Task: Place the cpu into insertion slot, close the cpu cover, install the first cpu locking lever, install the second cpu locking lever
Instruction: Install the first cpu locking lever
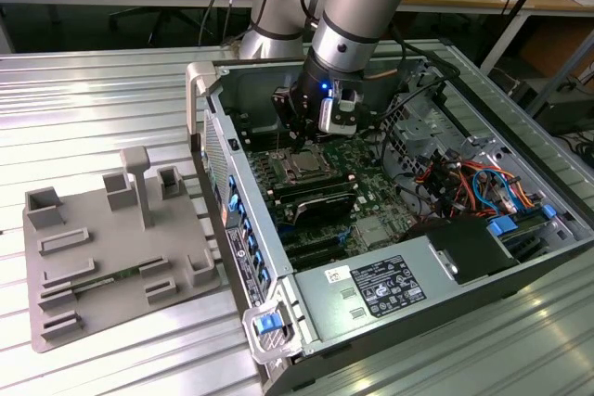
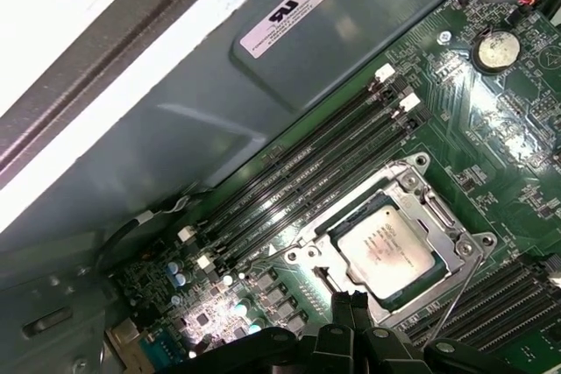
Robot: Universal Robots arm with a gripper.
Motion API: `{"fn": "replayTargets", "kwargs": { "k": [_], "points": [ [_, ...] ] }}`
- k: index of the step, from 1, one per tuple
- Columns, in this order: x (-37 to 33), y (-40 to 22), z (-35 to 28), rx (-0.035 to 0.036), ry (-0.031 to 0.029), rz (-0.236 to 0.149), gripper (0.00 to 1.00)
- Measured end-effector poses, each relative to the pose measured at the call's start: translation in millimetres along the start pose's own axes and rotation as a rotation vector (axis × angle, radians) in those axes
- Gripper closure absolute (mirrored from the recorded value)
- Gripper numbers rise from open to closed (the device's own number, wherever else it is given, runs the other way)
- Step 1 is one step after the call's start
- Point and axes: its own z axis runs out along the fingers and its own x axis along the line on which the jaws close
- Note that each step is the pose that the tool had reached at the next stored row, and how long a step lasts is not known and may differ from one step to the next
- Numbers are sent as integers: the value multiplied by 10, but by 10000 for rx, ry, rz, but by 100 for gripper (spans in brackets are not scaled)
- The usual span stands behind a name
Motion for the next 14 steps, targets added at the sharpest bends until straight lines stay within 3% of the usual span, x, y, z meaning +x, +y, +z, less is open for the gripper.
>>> {"fn": "replayTargets", "kwargs": {
  "k": [14],
  "points": [
    [0,0,0,-42,43,-143,89]
  ]
}}
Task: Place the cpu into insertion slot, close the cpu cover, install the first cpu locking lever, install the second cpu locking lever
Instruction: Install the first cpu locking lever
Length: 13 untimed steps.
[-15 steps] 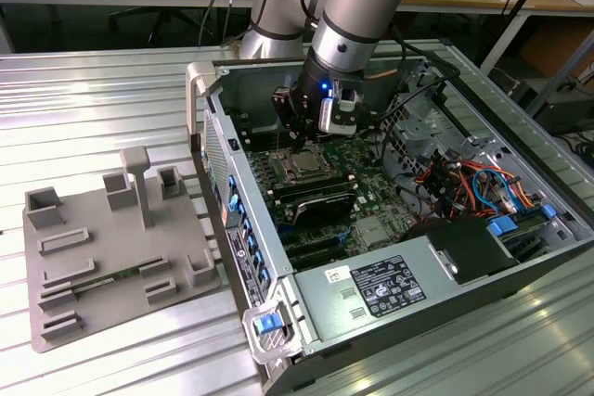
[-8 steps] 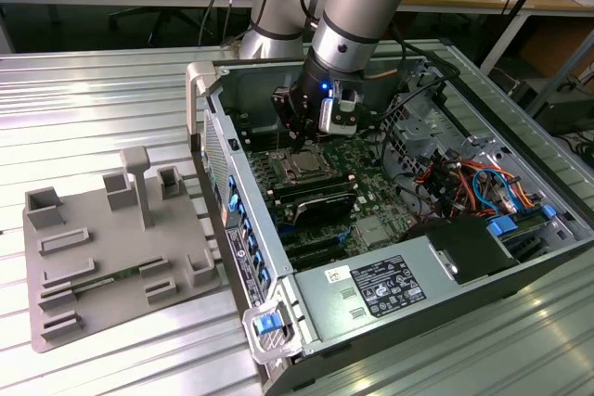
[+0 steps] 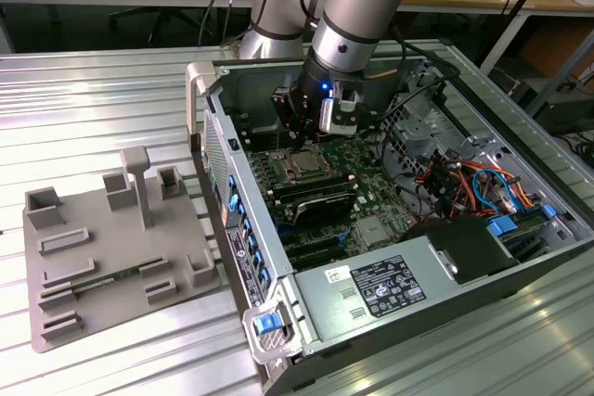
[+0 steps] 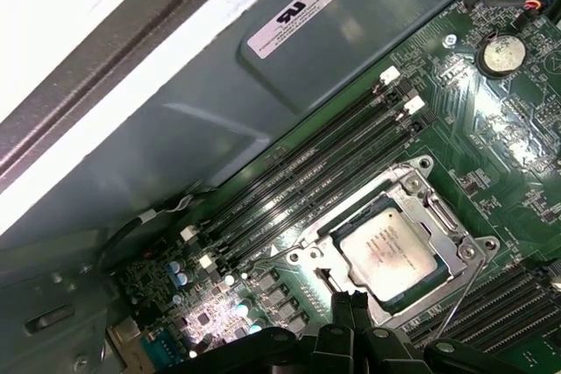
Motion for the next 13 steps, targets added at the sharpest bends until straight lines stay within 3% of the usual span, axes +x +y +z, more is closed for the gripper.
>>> {"fn": "replayTargets", "kwargs": {
  "k": [13],
  "points": [
    [0,0,0,-14,20,-139,89]
  ]
}}
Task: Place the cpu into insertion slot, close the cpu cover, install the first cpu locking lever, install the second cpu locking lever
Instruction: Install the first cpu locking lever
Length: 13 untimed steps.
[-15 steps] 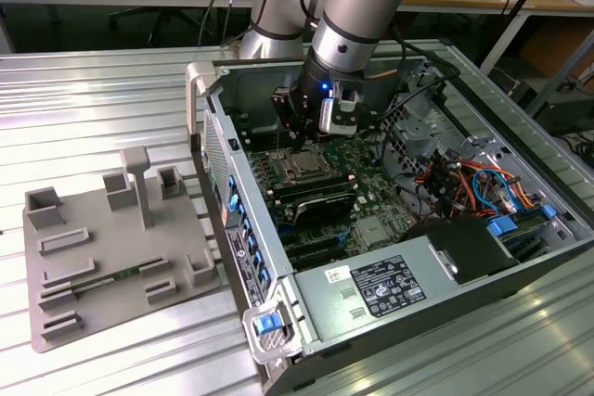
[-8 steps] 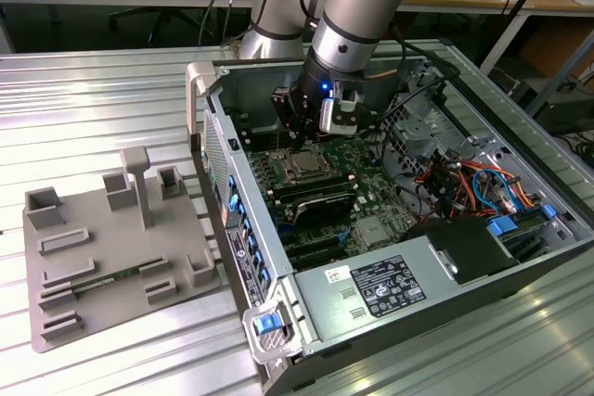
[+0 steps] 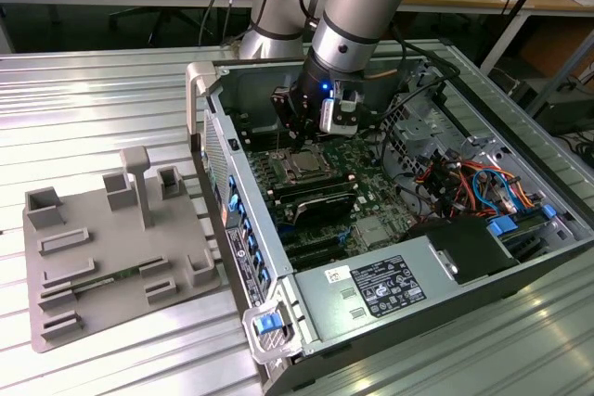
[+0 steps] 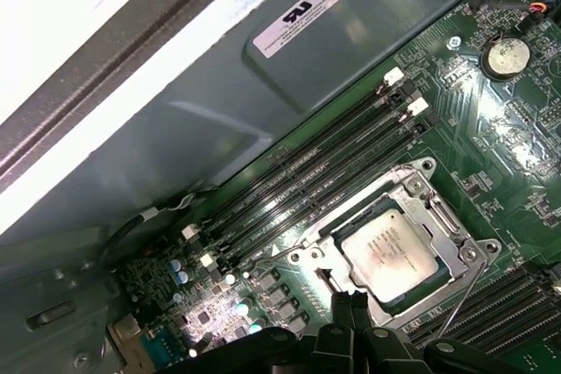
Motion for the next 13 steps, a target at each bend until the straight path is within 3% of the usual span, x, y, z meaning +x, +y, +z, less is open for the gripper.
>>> {"fn": "replayTargets", "kwargs": {
  "k": [13],
  "points": [
    [0,0,0,-39,38,-134,89]
  ]
}}
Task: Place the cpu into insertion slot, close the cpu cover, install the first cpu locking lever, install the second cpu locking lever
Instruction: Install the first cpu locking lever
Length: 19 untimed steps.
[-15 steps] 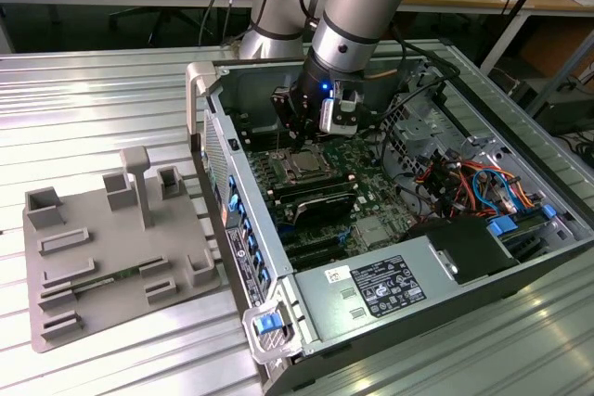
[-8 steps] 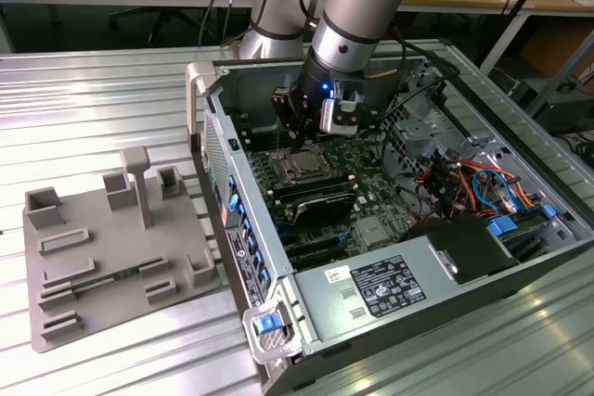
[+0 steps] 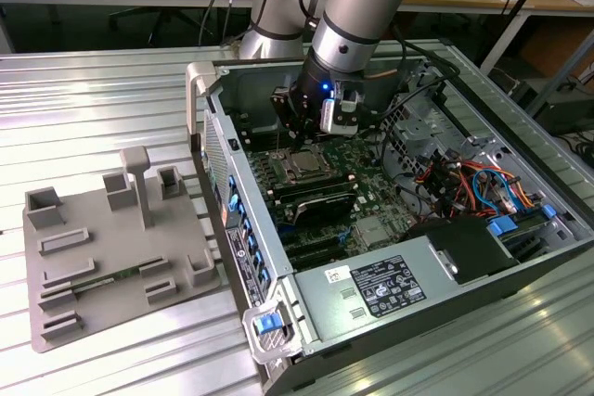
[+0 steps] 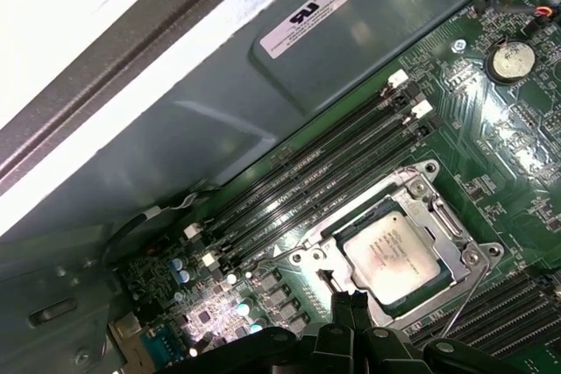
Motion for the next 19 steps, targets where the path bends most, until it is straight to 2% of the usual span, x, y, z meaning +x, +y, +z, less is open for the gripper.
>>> {"fn": "replayTargets", "kwargs": {
  "k": [19],
  "points": [
    [0,0,0,-43,47,-211,89]
  ]
}}
